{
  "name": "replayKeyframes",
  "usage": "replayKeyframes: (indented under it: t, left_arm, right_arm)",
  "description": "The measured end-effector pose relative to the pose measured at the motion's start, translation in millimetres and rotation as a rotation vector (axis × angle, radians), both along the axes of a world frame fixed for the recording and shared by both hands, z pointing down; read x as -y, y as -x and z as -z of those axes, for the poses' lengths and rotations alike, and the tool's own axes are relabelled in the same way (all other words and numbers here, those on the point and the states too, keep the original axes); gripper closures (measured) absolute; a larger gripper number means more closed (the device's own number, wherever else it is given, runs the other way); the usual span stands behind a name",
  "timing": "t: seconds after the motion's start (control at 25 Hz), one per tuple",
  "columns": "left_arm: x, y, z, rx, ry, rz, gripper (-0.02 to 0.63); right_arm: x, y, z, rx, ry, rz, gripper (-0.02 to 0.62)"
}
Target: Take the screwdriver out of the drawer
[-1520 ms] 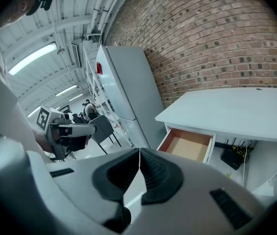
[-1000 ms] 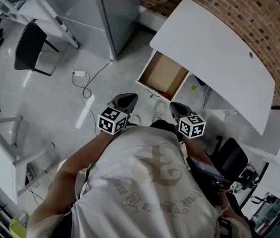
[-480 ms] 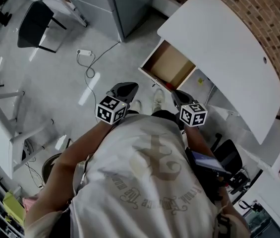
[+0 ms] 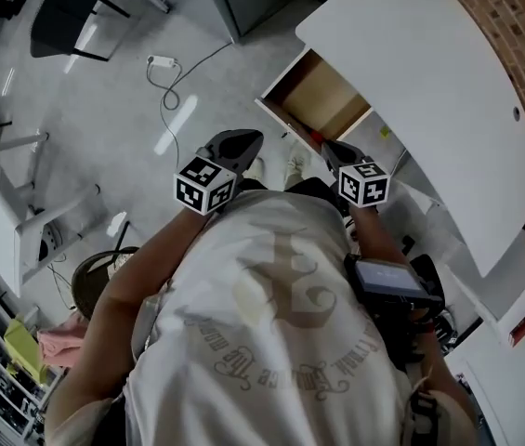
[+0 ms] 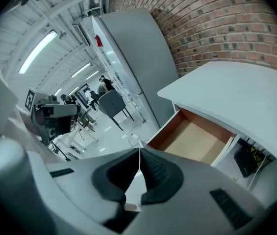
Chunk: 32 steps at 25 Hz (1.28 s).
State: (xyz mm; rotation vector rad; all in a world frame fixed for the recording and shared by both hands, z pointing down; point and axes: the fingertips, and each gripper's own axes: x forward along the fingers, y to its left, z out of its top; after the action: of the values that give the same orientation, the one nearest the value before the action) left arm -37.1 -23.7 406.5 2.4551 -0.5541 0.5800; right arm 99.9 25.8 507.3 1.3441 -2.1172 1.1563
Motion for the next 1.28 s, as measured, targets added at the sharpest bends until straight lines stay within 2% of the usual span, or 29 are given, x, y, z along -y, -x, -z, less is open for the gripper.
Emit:
replayKeyframes:
  t: [0.4, 0.64, 1.12, 1.28]
  left_arm:
    - [9, -34, -25, 0.055, 0.037, 0.081, 0.584]
    - [-1, -36, -36, 0.072, 0.054, 0.125, 0.584]
    - [-32, -27, -38, 0.105, 0.069, 0.233, 0.584]
    - [-38, -26, -52, 0.114, 0.094, 0.259, 0.584]
  right_arm:
    - [19, -22, -49, -0.042, 0.067, 0.207, 0.571]
    - [14, -13, -62, -0.058, 0.092, 0.3, 0.571]
    - [10, -18, -80, -0.093, 0.135, 0.403, 0.571]
    - [14, -20, -102, -0.112, 0.168, 0.451, 0.571]
